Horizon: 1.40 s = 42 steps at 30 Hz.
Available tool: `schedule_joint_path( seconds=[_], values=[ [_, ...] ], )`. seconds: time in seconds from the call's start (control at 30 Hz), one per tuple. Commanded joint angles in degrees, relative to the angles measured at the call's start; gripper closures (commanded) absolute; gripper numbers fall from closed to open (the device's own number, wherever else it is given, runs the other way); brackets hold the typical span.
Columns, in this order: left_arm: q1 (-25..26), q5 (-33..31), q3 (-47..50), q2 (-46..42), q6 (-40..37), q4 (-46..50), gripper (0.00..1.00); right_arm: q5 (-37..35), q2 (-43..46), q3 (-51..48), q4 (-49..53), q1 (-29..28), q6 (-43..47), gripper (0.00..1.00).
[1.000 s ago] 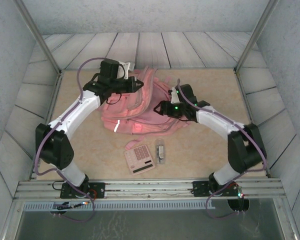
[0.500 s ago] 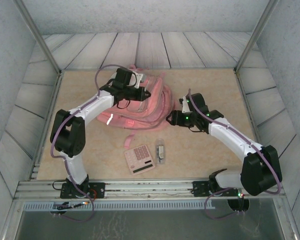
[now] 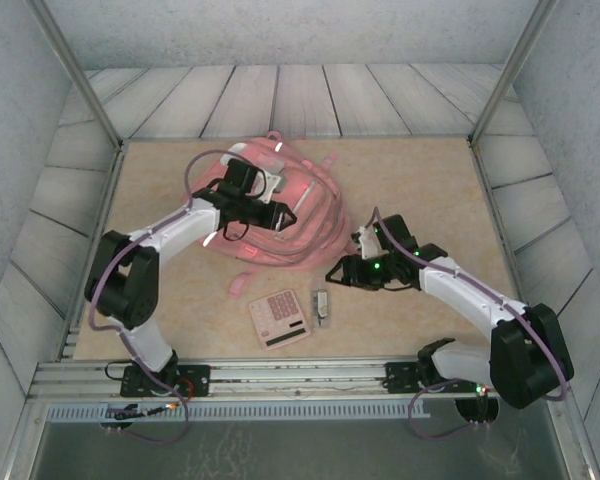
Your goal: Pack the student bag
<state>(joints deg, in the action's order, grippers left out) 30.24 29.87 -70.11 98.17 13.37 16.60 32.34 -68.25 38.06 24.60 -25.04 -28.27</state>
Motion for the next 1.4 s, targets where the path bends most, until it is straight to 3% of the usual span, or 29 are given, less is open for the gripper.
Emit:
schedule_joint_path(
  seconds=[0.0, 0.2, 0.47, 0.57, 0.73, 0.97, 1.1, 1.27, 1.37],
  values=[
    [0.0, -1.66, 3.13, -4.98, -0.97, 2.41, 0.42, 8.84, 2.0, -1.53, 4.42, -0.61, 2.79, 0.32],
    [-0.02, -8.45, 12.34, -13.35, 4.17, 10.99, 0.41, 11.82, 1.25, -4.84, 1.93, -6.98, -1.7, 0.33],
    [-0.05, -3.93, 27.16, -21.38, 10.65, 5.19, 0.38, 15.44, -4.82, -7.58, -8.12, -14.18, -7.5, 0.37],
    [0.6, -6.53, 30.79, -22.51, 14.41, 0.18, 0.41, 17.1, -7.61, -7.17, -12.55, -16.58, -9.41, 0.39],
    [2.08, -5.33, 34.75, -21.66, 15.03, -4.15, 0.39, 19.06, -11.46, -7.8, -20.81, -19.82, -13.54, 0.41],
    [7.38, -5.81, 36.71, -17.74, 17.8, -6.77, 0.4, 16.88, -15.59, -7.39, -19.01, -21.63, -14.0, 0.41],
    [7.81, -6.82, 38.31, -16.97, 18.35, -5.73, 0.41, 14.78, -15.84, -7.53, -21.11, -21.63, -16.42, 0.41],
    [7.82, -7.99, 40.31, -19.99, 19.66, -3.48, 0.42, 11.01, -15.33, -11.03, -37.13, -21.61, -29.09, 0.54],
    [7.77, -6.98, 42.17, -21.33, 20.7, -3.49, 0.42, 7.83, -14.72, -9.25, -36.18, -21.6, -29.13, 0.6]
  ],
)
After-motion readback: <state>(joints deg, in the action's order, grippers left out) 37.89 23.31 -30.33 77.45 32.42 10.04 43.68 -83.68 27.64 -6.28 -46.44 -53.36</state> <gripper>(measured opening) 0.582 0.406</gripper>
